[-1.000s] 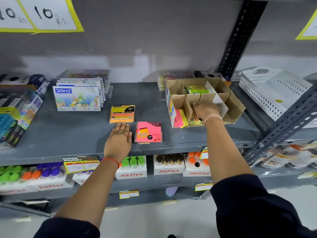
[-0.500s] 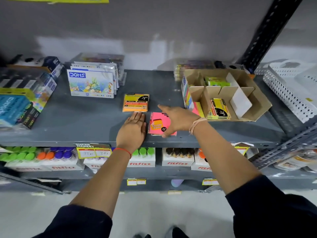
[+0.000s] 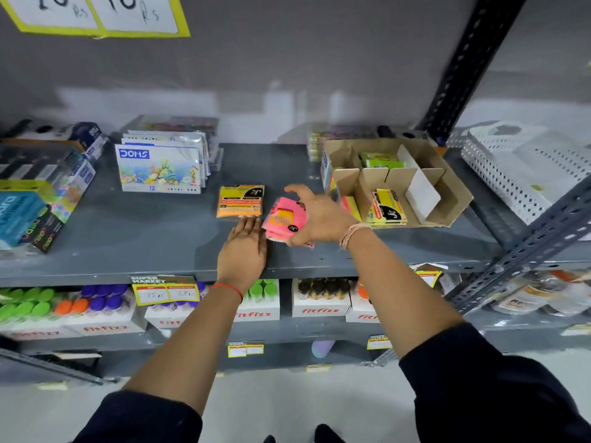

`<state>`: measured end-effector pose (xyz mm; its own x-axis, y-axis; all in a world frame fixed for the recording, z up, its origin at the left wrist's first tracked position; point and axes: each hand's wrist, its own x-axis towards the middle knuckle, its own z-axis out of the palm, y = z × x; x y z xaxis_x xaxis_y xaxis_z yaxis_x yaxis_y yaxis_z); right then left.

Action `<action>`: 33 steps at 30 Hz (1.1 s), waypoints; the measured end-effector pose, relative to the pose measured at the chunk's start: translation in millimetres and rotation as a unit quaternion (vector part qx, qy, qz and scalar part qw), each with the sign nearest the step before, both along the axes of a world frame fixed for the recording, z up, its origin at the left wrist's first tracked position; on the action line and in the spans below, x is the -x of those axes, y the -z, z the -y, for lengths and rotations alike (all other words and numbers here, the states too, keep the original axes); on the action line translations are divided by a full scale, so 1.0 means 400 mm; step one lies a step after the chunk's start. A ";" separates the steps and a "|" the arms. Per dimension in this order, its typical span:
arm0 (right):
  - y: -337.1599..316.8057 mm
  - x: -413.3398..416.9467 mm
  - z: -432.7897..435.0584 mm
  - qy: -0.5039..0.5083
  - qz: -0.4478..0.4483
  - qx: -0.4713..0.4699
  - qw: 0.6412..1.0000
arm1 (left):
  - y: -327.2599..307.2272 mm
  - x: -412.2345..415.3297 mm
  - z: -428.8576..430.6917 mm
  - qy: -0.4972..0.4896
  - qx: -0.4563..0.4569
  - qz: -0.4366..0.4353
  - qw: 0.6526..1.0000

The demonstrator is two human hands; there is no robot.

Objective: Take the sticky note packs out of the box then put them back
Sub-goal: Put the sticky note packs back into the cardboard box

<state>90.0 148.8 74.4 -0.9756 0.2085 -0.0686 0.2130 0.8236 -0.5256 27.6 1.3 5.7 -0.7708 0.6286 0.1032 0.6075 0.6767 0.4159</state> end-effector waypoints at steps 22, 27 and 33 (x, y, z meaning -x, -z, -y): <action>0.041 -0.061 -0.269 0.452 0.028 -0.024 0.891 | 0.015 -0.039 -0.102 0.036 0.079 -0.004 0.996; -0.006 -0.070 -0.266 0.399 0.063 -0.048 0.914 | 0.003 -0.039 -0.095 0.048 0.067 0.011 0.997; -0.122 0.028 -0.183 0.200 -0.030 -0.130 0.971 | -0.014 -0.027 -0.007 -0.010 0.003 0.006 1.000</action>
